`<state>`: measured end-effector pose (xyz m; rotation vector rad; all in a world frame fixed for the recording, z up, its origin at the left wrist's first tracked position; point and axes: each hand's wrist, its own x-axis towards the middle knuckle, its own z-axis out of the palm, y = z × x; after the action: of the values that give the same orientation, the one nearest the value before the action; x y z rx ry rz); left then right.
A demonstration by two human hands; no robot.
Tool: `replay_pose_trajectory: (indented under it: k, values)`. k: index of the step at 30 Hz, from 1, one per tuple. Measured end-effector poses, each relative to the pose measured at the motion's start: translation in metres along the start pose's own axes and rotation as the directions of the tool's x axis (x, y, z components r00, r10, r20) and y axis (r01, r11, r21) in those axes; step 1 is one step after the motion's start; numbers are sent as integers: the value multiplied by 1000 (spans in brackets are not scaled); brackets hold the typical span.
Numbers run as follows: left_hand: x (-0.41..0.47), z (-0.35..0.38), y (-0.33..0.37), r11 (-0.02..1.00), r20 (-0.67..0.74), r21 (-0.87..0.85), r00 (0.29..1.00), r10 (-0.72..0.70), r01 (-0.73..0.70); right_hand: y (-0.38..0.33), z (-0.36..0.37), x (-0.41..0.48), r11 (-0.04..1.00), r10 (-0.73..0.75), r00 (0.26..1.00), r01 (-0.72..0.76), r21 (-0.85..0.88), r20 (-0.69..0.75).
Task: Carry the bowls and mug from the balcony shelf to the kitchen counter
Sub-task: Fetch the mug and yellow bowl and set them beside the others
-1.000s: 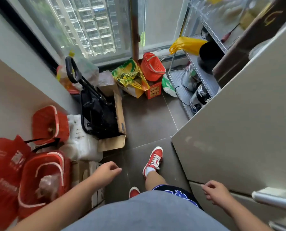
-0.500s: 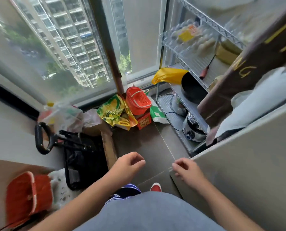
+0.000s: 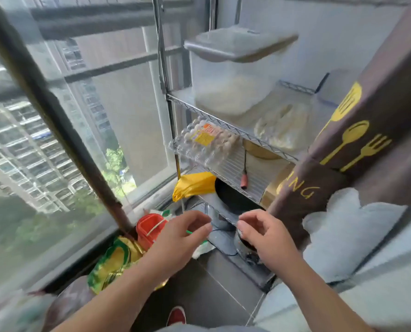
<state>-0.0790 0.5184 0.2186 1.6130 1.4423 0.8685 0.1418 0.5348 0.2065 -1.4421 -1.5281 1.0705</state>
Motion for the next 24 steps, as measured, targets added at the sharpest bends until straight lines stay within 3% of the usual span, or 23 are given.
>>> replay_pose_trajectory:
  k: [6,13,24]
  values:
    - [89,-54,53,961,69,-81,961,269,-263,-70,-6,49,994,-110,967,105,-33,-228]
    - [154,-80,135,835,100,-149,832,545,-529,-147,-44,65,958,-284,856,239,-158,-432]
    - [206,-101,279,529,24,-156,532,847,-834,-268,-115,89,806,-589,577,468,-362,-566]
